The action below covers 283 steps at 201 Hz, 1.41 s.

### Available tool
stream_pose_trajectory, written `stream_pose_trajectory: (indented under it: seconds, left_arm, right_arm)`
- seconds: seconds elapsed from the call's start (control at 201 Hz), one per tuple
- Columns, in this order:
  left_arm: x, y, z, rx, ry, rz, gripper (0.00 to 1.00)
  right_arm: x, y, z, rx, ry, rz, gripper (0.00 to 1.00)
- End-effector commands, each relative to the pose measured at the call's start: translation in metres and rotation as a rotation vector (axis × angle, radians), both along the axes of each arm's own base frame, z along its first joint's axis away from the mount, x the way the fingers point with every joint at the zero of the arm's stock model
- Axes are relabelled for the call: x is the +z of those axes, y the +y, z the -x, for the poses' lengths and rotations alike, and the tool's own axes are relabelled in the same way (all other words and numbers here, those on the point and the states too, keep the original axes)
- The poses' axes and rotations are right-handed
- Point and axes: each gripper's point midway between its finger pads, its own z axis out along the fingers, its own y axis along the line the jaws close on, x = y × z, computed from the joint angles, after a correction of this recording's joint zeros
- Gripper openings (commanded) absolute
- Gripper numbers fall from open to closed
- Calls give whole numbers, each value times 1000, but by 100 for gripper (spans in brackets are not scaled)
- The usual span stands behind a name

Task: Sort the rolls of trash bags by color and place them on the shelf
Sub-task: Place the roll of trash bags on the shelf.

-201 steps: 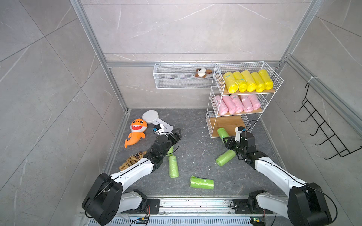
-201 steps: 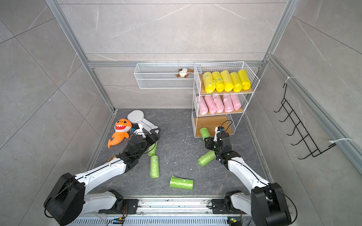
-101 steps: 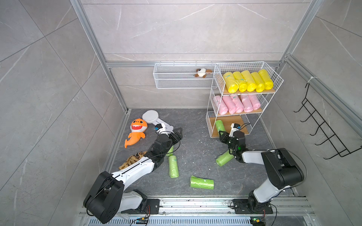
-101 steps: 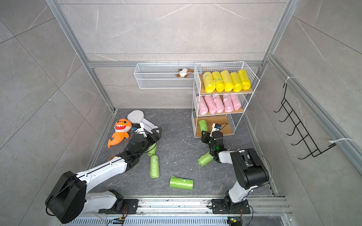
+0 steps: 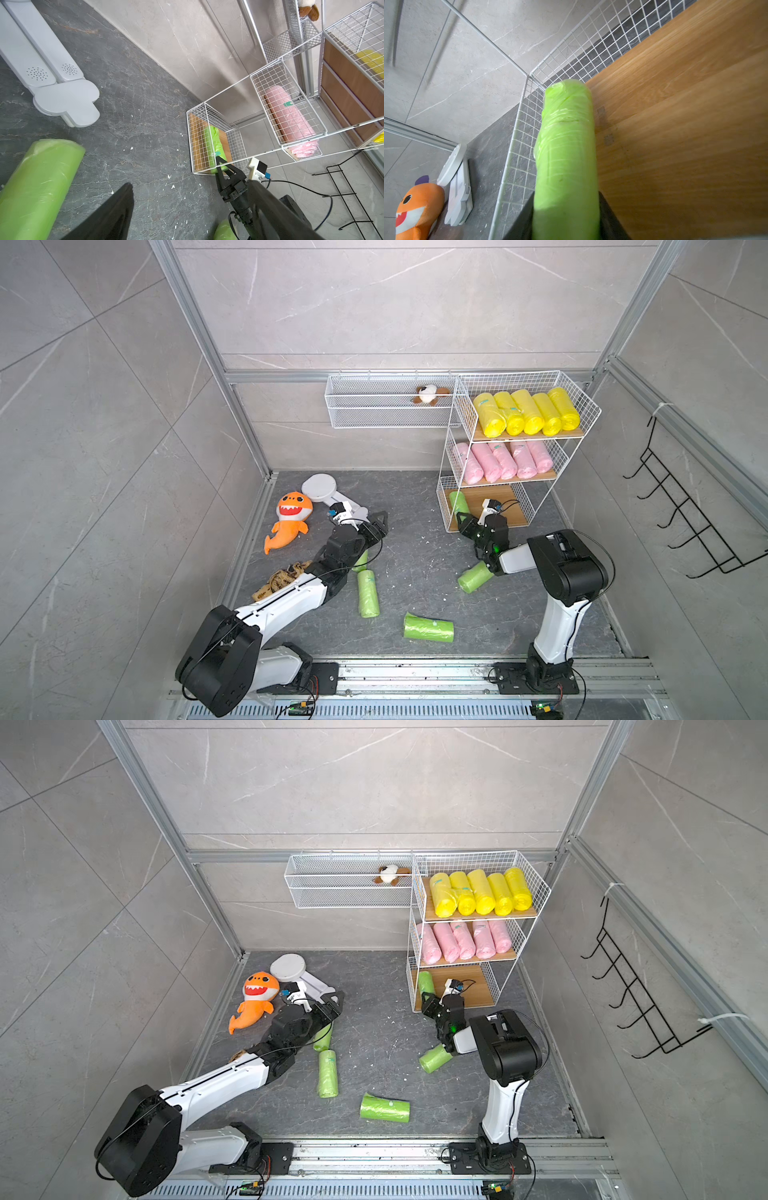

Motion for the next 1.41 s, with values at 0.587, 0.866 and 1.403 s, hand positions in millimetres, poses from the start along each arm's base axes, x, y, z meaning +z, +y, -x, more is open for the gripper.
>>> stream_pose_trajectory:
  seconds: [0.587, 0.866, 1.403]
  left_arm:
    - [16, 2, 3, -9, -43, 17, 89]
    - [15, 3, 5, -8, -42, 15, 89]
    - [-27, 16, 0, -33, 20, -278, 90]
  right_arm:
    - [-5, 21, -15, 22, 20, -33, 47]
    - [7, 12, -14, -1, 24, 12, 55]
    - [54, -16, 14, -53, -21, 141, 62]
